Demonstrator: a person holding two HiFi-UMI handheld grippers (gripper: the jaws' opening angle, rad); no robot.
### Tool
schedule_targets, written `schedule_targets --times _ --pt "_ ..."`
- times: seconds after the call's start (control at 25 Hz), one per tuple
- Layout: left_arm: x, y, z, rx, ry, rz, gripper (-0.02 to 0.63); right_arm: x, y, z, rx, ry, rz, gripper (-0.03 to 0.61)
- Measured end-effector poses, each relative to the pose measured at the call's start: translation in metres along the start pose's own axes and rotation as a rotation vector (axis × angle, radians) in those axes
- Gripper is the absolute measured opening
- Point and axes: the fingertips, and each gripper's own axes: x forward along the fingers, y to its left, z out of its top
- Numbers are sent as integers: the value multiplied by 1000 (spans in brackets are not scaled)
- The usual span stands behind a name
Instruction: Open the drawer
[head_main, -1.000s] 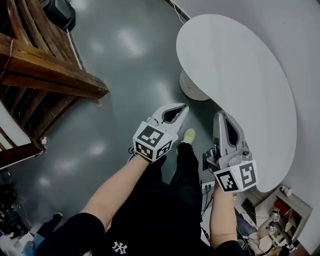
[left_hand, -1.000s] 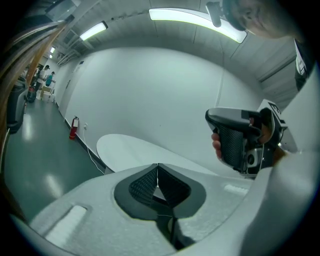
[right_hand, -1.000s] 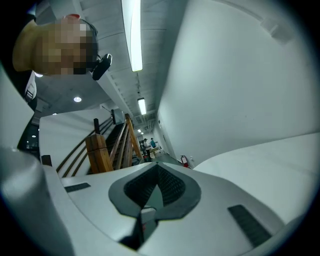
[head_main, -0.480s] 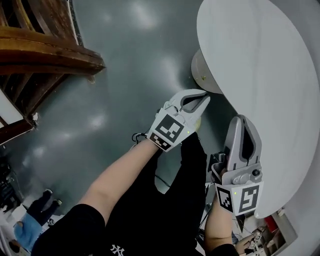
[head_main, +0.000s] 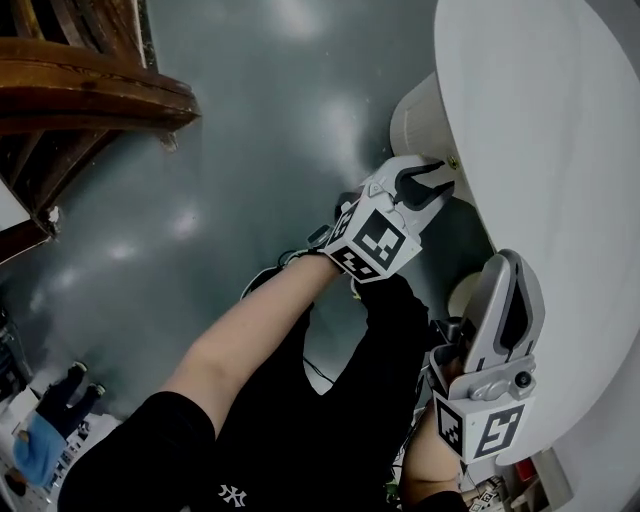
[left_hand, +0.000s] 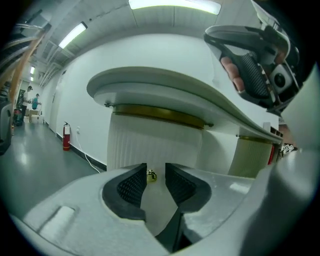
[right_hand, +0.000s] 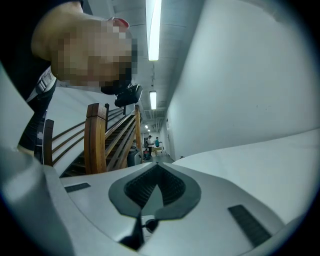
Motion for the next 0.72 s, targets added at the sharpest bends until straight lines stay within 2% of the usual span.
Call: schedule_targets --times 0.2,0.72 --pt "17 2 -10 46 -2 -1 132 2 -2 2 -17 -22 16 14" --pt "38 4 -24 87 -3 4 120 -4 -9 -6 -26 -15 19 15"
